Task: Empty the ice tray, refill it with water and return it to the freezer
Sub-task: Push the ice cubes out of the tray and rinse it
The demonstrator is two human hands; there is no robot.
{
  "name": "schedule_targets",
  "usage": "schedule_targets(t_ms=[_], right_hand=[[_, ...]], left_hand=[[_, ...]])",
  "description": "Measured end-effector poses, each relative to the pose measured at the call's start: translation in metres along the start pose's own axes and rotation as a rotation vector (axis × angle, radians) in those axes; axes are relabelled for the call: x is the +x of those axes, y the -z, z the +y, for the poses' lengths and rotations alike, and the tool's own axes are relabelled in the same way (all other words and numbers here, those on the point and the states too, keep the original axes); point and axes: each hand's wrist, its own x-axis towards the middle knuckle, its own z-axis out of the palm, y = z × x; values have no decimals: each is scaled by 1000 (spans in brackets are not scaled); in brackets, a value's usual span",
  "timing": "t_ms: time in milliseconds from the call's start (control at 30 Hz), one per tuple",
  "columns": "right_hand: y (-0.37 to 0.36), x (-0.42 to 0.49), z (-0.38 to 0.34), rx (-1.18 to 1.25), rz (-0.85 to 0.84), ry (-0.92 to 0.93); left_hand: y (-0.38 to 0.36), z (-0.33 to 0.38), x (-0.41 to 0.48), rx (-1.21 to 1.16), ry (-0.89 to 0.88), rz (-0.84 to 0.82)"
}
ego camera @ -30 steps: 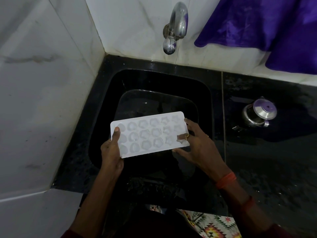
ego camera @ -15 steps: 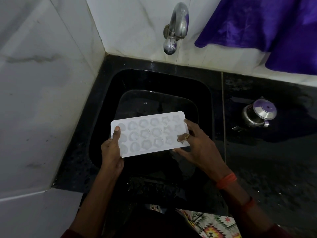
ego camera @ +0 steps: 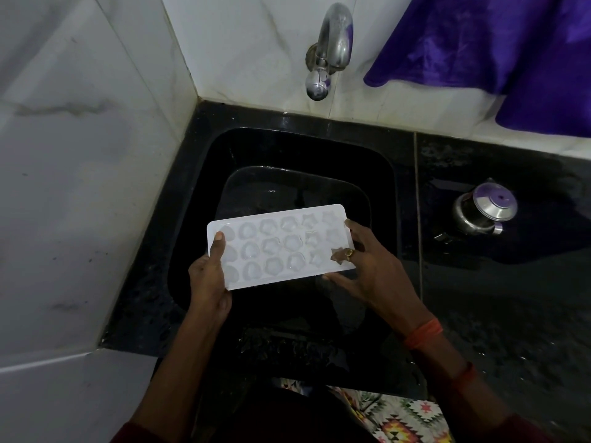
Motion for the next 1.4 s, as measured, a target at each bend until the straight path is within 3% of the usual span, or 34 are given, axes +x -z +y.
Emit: schedule_targets(t_ms=[567,1033,1400], right_hand=[[0,0,1,68,21,-24],[-1,-3,-3,-31,49,13],[-1,-5,-11,-65,36,178]], left_hand=[[1,-2,2,-3,15,-14],[1,0,-1,-12,11,2],[2,-2,-1,-5,24,3]])
